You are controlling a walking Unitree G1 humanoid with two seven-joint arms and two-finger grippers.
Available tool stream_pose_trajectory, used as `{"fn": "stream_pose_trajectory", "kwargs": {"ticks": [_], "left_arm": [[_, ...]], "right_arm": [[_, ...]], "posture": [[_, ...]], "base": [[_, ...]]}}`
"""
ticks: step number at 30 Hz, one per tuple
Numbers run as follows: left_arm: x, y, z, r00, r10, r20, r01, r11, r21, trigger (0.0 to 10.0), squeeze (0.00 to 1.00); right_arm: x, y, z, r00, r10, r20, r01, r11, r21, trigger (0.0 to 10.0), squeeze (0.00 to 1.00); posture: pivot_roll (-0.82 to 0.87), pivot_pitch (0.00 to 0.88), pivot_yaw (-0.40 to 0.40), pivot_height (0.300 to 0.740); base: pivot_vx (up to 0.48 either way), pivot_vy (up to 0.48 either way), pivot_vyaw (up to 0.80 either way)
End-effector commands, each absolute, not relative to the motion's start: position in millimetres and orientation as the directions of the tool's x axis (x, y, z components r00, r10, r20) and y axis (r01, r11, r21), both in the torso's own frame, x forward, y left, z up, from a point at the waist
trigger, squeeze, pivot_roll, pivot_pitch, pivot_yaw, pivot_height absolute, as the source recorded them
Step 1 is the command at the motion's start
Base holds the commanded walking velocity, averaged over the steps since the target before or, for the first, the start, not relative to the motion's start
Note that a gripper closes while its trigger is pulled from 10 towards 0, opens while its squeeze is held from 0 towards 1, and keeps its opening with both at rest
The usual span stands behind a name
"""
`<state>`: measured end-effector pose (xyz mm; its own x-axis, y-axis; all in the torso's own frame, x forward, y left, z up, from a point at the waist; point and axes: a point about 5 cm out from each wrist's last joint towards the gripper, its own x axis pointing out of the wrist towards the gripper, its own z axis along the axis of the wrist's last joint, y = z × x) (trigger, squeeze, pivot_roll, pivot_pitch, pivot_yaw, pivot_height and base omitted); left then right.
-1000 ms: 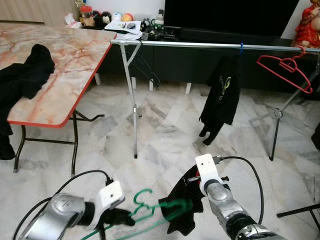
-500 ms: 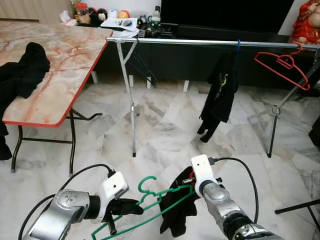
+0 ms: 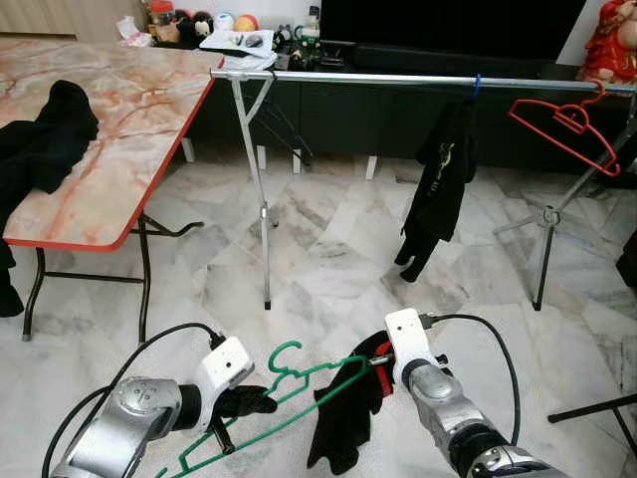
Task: Hang hanger
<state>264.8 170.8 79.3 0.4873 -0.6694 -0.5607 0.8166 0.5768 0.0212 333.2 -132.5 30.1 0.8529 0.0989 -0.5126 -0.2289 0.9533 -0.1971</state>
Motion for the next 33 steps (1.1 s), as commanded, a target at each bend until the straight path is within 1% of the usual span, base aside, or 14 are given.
{"fn": "stream_pose_trajectory", "kwargs": {"ticks": [1, 7, 11, 16, 18, 22, 26, 29, 33], "left_arm": [[268.1, 172.2, 79.6, 0.516, -0.654, -0.553, 0.802, 0.596, 0.043, 10.0, 0.00], [270.3, 168.6, 83.4, 0.532, -0.674, -0.512, 0.796, 0.604, 0.031, 10.0, 0.00], [269.2, 165.8, 85.4, 0.526, -0.699, -0.484, 0.801, 0.599, 0.005, 10.0, 0.00], [259.2, 164.0, 88.7, 0.456, -0.762, -0.460, 0.833, 0.548, -0.082, 10.0, 0.00], [258.7, 163.8, 89.5, 0.453, -0.766, -0.456, 0.834, 0.545, -0.087, 10.0, 0.00], [262.2, 162.6, 90.6, 0.480, -0.763, -0.433, 0.822, 0.563, -0.082, 10.0, 0.00], [263.3, 160.1, 88.6, 0.482, -0.761, -0.435, 0.819, 0.567, -0.084, 10.0, 0.00], [267.7, 162.4, 83.4, 0.519, -0.723, -0.456, 0.795, 0.604, -0.052, 10.0, 0.00], [267.8, 162.2, 82.5, 0.516, -0.728, -0.451, 0.792, 0.606, -0.072, 10.0, 0.00]], "right_arm": [[335.3, -133.8, 33.2, 0.861, 0.096, -0.499, -0.225, 0.952, -0.206, 10.0, 0.00], [334.2, -132.4, 31.8, 0.854, 0.118, -0.507, -0.246, 0.949, -0.195, 10.0, 0.00], [332.7, -129.6, 30.2, 0.846, 0.139, -0.514, -0.270, 0.944, -0.189, 10.0, 0.00], [331.4, -131.7, 28.5, 0.843, 0.137, -0.521, -0.269, 0.945, -0.187, 10.0, 0.00], [331.3, -132.0, 28.4, 0.842, 0.137, -0.521, -0.269, 0.945, -0.187, 10.0, 0.00], [331.4, -130.7, 28.5, 0.839, 0.145, -0.525, -0.273, 0.946, -0.176, 10.0, 0.00], [332.2, -129.2, 29.4, 0.838, 0.151, -0.525, -0.267, 0.952, -0.152, 10.0, 0.00], [333.7, -127.3, 31.3, 0.836, 0.163, -0.524, -0.261, 0.958, -0.117, 10.0, 0.00], [336.3, -124.9, 34.9, 0.837, 0.182, -0.516, -0.262, 0.961, -0.086, 10.0, 0.00]], "posture": [[0.11, 0.132, -0.056, 0.740], [0.11, 0.124, -0.056, 0.740], [0.11, 0.119, -0.057, 0.740], [0.11, 0.107, -0.055, 0.740], [0.11, 0.107, -0.055, 0.740], [0.11, 0.098, -0.056, 0.740], [0.11, 0.092, -0.055, 0.740], [0.11, 0.089, -0.053, 0.740], [0.11, 0.088, -0.053, 0.740]], "base": [[0.000, 0.000, 0.00], [0.000, 0.000, 0.00], [0.000, 0.000, 0.00], [0.000, 0.000, 0.00], [0.000, 0.000, 0.00], [0.000, 0.000, 0.00], [0.000, 0.000, 0.00], [0.000, 0.000, 0.00], [0.000, 0.000, 0.00]]}}
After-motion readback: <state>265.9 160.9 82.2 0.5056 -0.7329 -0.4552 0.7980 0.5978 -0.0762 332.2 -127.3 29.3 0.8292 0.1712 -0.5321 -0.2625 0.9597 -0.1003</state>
